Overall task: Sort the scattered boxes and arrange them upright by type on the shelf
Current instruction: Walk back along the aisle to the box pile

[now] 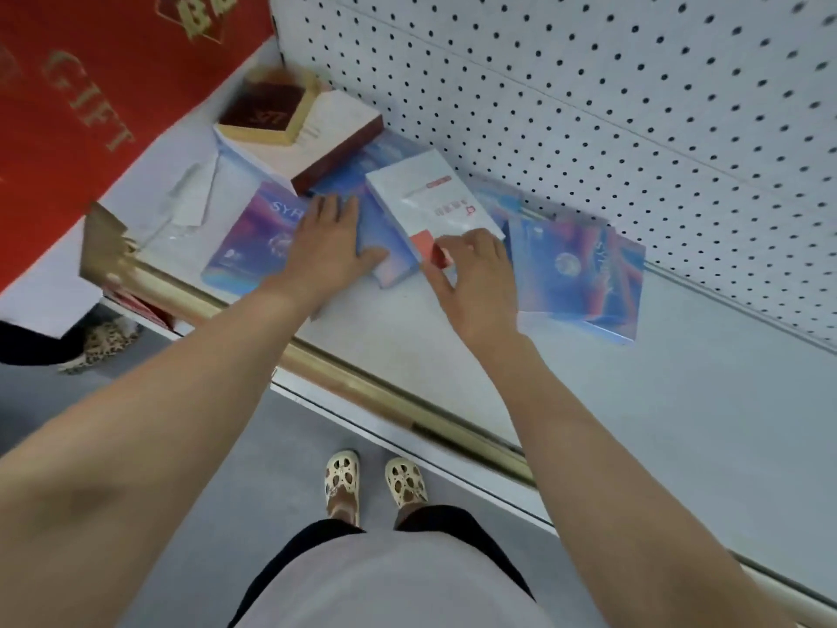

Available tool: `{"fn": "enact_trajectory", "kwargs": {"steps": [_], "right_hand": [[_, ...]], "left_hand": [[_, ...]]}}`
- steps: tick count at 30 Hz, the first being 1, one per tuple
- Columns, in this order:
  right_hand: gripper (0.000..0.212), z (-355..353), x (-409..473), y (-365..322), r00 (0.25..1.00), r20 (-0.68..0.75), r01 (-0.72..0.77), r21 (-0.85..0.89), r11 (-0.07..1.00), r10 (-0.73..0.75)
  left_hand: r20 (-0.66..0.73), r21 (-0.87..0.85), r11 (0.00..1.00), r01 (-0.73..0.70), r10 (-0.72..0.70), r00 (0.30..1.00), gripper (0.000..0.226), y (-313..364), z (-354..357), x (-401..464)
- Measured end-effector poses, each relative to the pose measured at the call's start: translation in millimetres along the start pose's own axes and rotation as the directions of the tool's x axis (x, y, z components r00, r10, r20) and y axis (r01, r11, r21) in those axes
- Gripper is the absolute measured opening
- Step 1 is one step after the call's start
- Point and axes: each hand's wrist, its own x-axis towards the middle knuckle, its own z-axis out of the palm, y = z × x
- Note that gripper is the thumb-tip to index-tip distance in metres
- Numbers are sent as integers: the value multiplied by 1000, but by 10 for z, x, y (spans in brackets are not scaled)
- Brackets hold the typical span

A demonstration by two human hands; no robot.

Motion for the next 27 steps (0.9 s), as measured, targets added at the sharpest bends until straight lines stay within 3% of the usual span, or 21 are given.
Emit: {"fn": "enact_trajectory", "kwargs": {"steps": [4,8,10,12,14,15,19,22,27], "right_hand": [[100,-68,191,-1,910,151,-382,-59,922,387],[119,-232,389,-8,826,344,-421,-150,895,447],[110,-293,411,-2,750,443,-496,-115,861,491],[75,-335,347,28,681,519,-630,54,775,518],[36,-401,224,73,668,511,-726,285,626,541],[30,-443,154,99,677,484,-733,379,565,554],[32,-650,-109,197,703,354,-647,679,347,617],[33,-749,-253,276,714,352,-577,785,226,605],[27,-842,-344,313,754,424,-616,721,317,502]], "left_hand": [[60,7,999,34,-34,998,98,-66,-18,36],[-9,10,996,85,-84,996,109,-15,-49,-31],[-36,21,992,121,-120,992,114,37,-53,-93],[-66,31,990,140,-137,988,119,64,-25,-172],[-83,37,987,159,-156,984,121,62,25,-241],[-83,31,986,166,-163,983,120,55,55,-264],[-90,-76,988,134,-140,986,83,34,127,-286],[-79,-290,936,200,-232,969,57,65,105,-332],[-10,-617,748,246,-320,947,34,142,123,-455]]}}
